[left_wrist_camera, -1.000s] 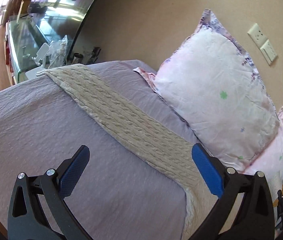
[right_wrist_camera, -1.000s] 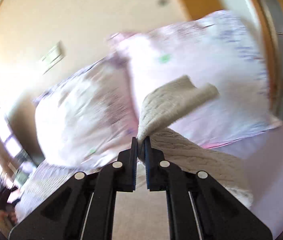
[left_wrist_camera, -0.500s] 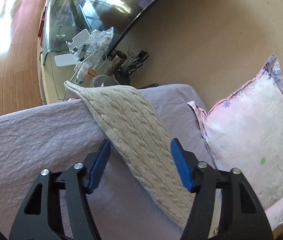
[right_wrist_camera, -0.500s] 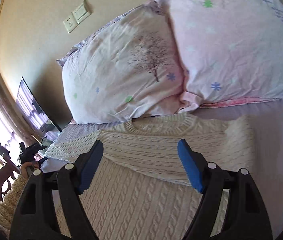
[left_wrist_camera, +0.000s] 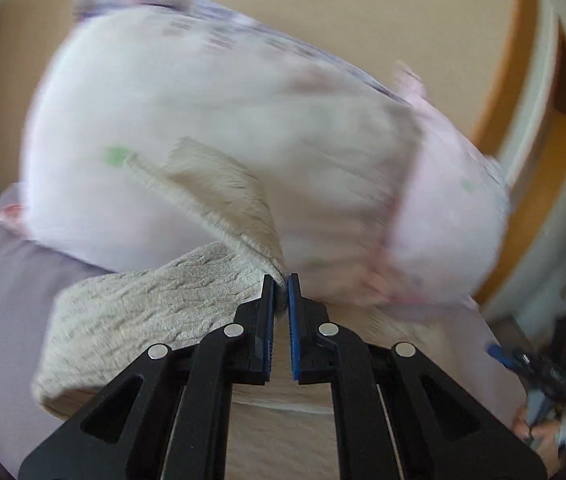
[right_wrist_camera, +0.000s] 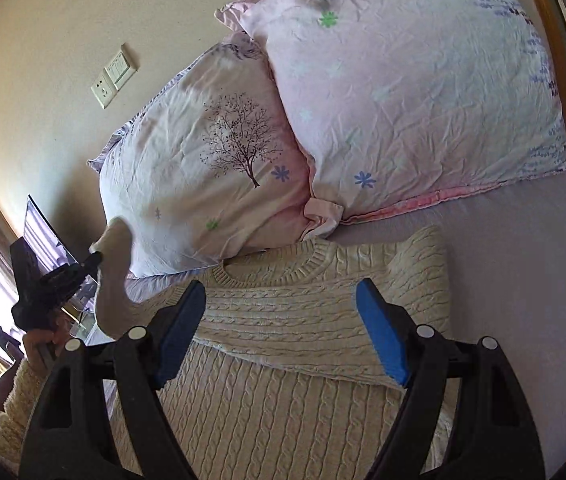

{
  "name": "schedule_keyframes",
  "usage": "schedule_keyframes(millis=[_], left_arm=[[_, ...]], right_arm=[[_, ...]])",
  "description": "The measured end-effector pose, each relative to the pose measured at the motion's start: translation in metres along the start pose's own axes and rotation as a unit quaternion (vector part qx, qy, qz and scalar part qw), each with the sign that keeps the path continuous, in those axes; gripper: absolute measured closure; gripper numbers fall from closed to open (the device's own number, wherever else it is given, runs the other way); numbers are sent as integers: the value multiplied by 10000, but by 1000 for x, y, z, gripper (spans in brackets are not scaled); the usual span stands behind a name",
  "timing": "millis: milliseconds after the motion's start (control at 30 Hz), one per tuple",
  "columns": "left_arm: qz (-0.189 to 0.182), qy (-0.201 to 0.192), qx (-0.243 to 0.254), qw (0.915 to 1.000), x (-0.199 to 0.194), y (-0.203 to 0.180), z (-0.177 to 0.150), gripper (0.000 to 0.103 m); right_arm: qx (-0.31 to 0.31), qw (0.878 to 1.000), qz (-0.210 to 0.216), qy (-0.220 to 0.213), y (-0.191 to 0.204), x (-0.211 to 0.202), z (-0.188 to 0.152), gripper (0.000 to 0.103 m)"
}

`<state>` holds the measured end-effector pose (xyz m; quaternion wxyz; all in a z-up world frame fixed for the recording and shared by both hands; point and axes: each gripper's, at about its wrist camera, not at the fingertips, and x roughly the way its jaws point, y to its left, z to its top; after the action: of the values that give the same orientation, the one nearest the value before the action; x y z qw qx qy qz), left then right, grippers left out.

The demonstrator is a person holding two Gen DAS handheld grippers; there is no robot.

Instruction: Fold small clothes

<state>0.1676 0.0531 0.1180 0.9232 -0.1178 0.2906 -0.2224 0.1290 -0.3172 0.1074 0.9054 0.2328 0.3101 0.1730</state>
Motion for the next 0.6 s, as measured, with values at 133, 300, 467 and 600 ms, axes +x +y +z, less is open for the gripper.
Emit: schedule_keyframes(millis=[133,300,467,600], left_arm=[[-806,1556,1209,9771,73,-105,-69,97],[-684,1446,496,9859,32,-62,-86,84],[551,937,33,9941,-48,12,-96,36],[1063,1115,-484,9869,-87,65,-116,35]], right_arm=[[437,9985,-91,302,-24,12,-3,25],[946,9918,-567,641,-60,18,-7,48],[708,9852,-1242,950,-66,42,-18,56],[447,9811,-1599,998,-65,58,-27,90]])
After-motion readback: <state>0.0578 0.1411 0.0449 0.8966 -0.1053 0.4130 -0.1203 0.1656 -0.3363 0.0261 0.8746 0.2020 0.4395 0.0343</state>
